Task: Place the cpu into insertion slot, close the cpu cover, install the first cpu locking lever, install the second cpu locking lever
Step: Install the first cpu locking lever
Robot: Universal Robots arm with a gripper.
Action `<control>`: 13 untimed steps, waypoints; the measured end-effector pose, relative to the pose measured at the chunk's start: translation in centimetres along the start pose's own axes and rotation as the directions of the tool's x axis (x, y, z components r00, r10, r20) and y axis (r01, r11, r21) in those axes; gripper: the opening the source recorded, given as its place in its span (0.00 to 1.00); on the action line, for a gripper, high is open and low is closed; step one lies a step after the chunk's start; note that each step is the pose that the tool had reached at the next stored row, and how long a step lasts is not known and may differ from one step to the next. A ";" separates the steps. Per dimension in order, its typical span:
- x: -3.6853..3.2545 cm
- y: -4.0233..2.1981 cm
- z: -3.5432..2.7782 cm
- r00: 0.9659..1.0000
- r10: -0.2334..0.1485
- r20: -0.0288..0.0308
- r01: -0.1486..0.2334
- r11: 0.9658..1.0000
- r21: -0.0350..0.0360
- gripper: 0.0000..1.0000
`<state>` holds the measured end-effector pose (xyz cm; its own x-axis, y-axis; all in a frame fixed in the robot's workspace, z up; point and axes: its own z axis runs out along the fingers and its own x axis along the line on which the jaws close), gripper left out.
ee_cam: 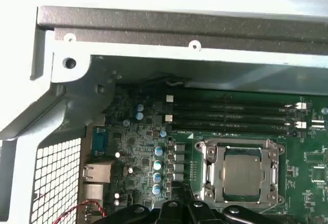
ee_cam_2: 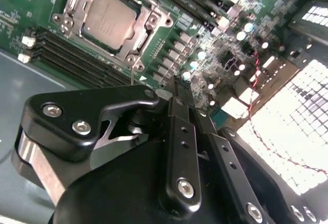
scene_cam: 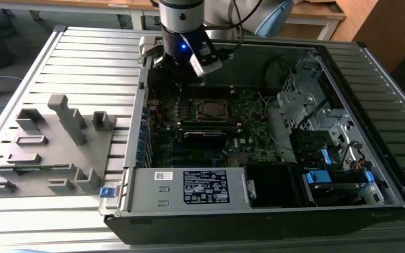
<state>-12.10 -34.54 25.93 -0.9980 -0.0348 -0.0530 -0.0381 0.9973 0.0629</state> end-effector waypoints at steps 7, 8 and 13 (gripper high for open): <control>0.00 0.01 -0.02 1.000 0.003 0.002 -0.003 0.999 -0.051 0.11; 0.00 0.01 -0.04 1.000 0.003 0.002 -0.003 0.998 -0.063 0.11; 0.00 0.01 -0.10 1.000 0.005 0.003 -0.004 0.996 -0.087 0.11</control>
<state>-12.10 -34.54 26.03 -0.9980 -0.0300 -0.0559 -0.0381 0.9880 0.1497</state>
